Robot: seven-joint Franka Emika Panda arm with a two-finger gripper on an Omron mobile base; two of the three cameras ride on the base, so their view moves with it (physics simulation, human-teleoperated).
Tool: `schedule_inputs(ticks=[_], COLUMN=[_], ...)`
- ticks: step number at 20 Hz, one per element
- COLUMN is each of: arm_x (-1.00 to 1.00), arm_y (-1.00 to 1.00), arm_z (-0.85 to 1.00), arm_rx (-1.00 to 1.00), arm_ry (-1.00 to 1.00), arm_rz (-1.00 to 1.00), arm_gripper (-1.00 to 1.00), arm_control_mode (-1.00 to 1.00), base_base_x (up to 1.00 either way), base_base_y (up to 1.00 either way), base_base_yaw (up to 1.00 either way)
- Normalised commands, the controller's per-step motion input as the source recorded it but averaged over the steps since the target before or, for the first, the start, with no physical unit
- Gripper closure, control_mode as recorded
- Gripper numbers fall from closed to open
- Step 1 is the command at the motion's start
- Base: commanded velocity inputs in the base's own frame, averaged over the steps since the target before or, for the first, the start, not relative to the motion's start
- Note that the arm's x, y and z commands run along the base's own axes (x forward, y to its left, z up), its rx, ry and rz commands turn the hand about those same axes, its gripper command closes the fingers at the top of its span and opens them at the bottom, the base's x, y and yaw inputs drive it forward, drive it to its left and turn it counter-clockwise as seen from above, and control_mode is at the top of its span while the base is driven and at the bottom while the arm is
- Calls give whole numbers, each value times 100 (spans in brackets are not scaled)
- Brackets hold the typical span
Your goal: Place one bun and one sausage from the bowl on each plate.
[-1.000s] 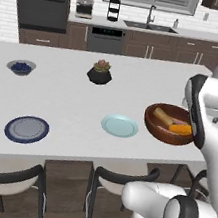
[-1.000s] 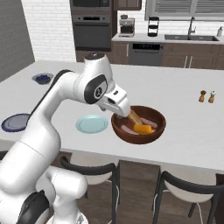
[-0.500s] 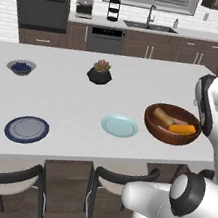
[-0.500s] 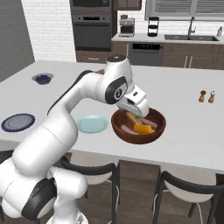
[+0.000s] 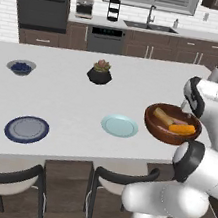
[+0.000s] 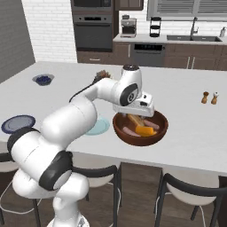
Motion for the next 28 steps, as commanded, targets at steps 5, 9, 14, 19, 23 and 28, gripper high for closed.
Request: schedule_inputs(ticks=[5,9,14,19,23,28], arm_x=[59,1,12,17,20,24], arm_y=[-30,-9,0,-11,-32,-19], arm_z=[-23,-76,-71,-43,-35,-12], arm_rx=[-4,-8,-1,0,0,0], arm_ry=[57,11,4,0,0,0], arm_rz=[24,13,15,22,21,9], arm_gripper=[-100,-100,-100,-100,-100,-100], arm_control_mode=[-100,-100,-100,-100,-100,-100], base_base_x=[0,0,0,0,0,0], base_base_y=[0,0,0,0,0,0], base_base_yaw=[0,0,0,0,0,0])
